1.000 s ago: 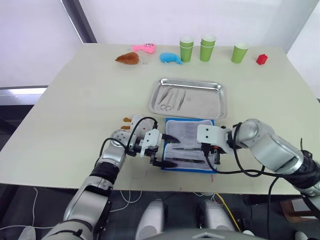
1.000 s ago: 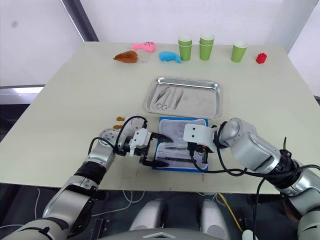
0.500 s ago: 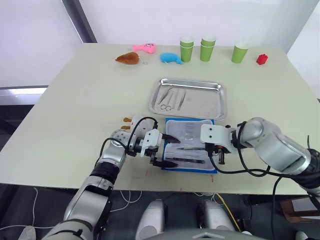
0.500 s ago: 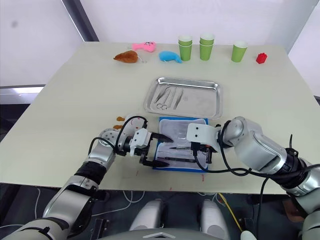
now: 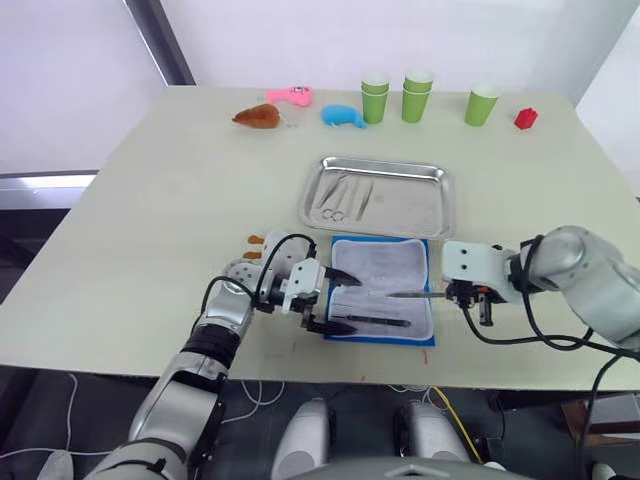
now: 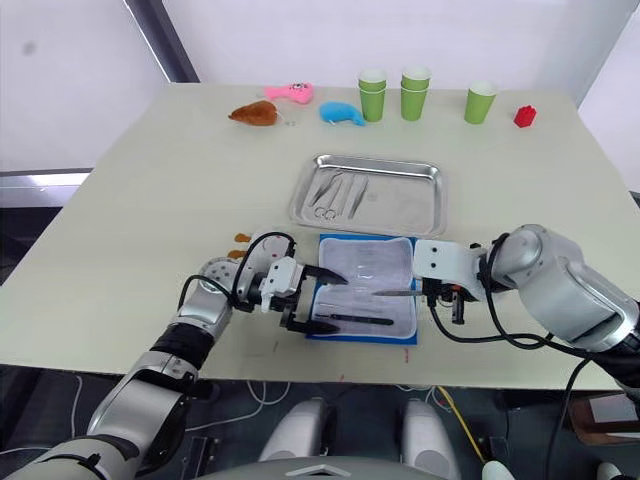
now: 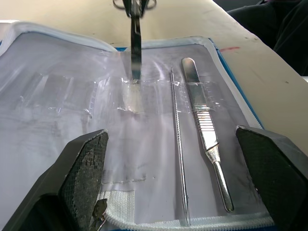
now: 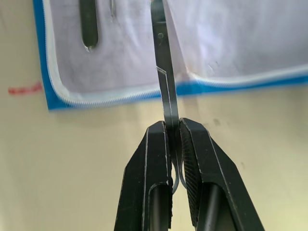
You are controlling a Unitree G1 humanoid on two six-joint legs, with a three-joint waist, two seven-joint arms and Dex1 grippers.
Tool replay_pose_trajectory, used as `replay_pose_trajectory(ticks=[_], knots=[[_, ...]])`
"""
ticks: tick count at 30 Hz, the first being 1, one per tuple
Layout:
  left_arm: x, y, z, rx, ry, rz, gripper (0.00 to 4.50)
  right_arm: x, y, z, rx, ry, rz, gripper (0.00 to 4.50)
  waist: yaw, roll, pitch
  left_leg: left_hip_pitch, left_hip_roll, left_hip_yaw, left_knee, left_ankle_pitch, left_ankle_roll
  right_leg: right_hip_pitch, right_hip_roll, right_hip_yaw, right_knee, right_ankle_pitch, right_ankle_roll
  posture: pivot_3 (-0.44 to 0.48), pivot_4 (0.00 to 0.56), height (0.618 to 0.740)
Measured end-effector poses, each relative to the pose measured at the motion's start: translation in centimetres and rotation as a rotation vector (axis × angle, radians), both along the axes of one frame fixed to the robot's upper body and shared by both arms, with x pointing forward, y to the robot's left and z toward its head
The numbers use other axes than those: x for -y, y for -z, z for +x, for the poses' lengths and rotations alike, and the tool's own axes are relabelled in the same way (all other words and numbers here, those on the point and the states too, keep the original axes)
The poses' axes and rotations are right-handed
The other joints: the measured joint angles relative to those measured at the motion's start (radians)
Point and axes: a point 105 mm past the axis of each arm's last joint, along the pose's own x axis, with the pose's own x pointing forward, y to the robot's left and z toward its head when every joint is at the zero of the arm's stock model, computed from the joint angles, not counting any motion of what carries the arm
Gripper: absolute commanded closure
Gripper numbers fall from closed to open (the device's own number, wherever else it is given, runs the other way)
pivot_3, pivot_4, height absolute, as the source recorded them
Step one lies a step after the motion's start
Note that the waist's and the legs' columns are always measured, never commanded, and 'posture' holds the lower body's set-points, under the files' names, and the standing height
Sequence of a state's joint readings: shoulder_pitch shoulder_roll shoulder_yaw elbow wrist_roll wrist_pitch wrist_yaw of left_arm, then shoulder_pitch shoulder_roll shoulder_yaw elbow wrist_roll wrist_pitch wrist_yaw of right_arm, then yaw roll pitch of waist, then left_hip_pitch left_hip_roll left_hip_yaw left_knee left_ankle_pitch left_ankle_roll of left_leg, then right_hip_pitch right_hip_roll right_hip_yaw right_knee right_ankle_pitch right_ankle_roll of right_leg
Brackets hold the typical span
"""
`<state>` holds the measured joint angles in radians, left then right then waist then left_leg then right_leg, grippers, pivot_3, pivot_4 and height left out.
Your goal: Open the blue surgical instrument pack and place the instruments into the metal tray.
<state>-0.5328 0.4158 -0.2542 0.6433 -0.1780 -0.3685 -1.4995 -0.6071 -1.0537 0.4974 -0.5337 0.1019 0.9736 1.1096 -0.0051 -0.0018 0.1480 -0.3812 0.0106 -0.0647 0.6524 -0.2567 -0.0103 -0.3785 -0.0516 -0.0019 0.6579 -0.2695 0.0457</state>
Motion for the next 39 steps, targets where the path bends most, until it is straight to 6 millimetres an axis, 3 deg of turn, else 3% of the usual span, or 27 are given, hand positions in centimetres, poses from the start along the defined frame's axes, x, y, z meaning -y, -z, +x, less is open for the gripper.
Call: replay_pose_trajectory(ticks=[3,13,19,21,29,39], knots=[[0.0,0.1,-0.1,-0.003,0.000,-0.002,0.00,1.1,-1.0,0.1,0.017,0.026,0.015,4.49,0.001,0.000,0.000,0.000,0.000,0.000,-0.001,0.000,0.000,0.000,-0.001,0.000,-0.001,0.000,0.000,0.000,0.150,0.739],[0.0,0.1,-0.2,-0.001,-0.012,-0.008,0.00,1.7,-2.9,0.9,0.050,0.106,0.162,4.49,0.001,0.001,0.000,0.000,0.000,0.001,-0.002,0.000,0.000,0.000,-0.001,0.000,-0.002,0.000,0.000,0.000,0.150,0.739],[0.2,0.1,-0.1,0.000,-0.032,-0.018,0.00,0.9,-3.7,4.4,0.132,0.277,0.346,4.49,0.004,0.003,-0.001,0.000,-0.001,0.000,-0.002,0.000,0.000,0.000,-0.001,0.000,-0.001,0.000,0.000,0.000,0.150,0.739],[0.2,0.1,-0.1,0.002,-0.036,-0.021,0.00,0.6,-3.6,4.7,0.134,0.296,0.364,4.49,0.006,0.004,-0.001,0.000,-0.001,0.000,-0.002,0.000,0.000,0.000,-0.001,0.000,-0.001,0.000,0.000,0.000,0.150,0.739],[0.4,0.2,0.0,-0.015,-0.098,-0.027,0.00,-4.3,-2.2,10.2,0.195,0.526,0.602,4.49,0.010,0.008,-0.001,0.000,-0.002,0.000,-0.002,0.001,0.002,0.000,-0.001,0.001,0.001,0.001,-0.002,0.000,0.150,0.739],[0.6,0.2,-0.1,-0.003,-0.103,-0.028,0.00,-5.0,0.5,15.0,0.194,0.768,0.637,4.49,0.016,0.009,0.000,0.000,-0.004,0.000,-0.003,0.001,0.002,0.000,-0.001,0.003,0.001,0.002,-0.004,0.000,0.150,0.739]])
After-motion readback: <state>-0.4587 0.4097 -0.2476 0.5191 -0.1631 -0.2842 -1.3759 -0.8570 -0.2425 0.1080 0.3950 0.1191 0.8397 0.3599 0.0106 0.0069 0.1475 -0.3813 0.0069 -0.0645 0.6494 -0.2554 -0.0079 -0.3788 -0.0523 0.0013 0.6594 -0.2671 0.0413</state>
